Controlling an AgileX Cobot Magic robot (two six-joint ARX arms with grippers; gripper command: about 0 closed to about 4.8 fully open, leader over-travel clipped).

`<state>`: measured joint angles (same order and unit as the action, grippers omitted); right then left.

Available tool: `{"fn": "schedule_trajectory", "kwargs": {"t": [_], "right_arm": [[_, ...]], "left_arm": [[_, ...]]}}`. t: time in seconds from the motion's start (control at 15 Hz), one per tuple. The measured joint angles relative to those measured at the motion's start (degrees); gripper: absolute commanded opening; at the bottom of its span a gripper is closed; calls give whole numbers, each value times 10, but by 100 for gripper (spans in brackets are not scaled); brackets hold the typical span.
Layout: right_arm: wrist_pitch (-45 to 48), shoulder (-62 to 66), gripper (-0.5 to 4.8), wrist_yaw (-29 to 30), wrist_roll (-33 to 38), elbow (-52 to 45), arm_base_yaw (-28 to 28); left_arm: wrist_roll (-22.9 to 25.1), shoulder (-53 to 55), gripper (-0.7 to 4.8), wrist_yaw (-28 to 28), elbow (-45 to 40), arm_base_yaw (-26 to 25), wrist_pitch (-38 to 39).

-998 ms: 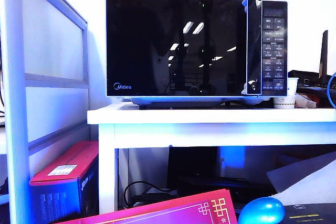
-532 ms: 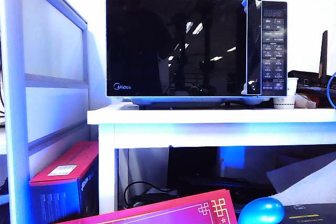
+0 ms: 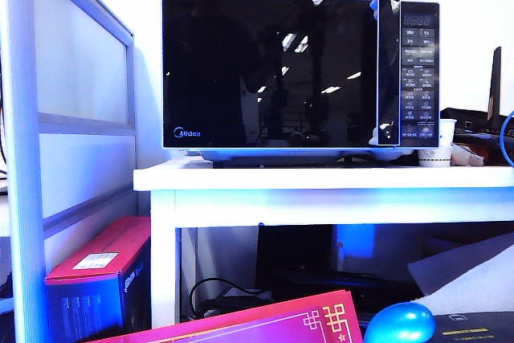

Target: Open the microwave door, place the orange inside the microwave, then close the microwave door.

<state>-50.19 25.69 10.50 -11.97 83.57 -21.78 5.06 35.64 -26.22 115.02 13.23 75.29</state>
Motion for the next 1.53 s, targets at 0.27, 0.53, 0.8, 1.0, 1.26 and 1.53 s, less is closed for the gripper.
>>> {"fn": "schedule_trajectory", "kwargs": {"t": [0.27,0.53,0.8,1.0,1.26,1.53], "right_arm": [[194,-100,-1,-10,25,-294,0],[332,-195,-1,-126,84,-569,0],[341,-206,-1,-139,129,-683,-2],[338,-206,-1,-158,150,-738,-3],[312,-206,0,-159,152,-785,-3],[302,-207,0,-159,152,-799,-3]], "left_arm": [[17,-1,-5,-82,-144,-86,-111],[7,-24,-5,-91,-334,-126,-246],[-20,-31,-5,-30,-492,-126,-370],[-47,-33,-5,-31,-602,-126,-509],[-49,-32,-5,-31,-774,-126,-647],[-90,-31,-5,-28,-986,-126,-839]]}}
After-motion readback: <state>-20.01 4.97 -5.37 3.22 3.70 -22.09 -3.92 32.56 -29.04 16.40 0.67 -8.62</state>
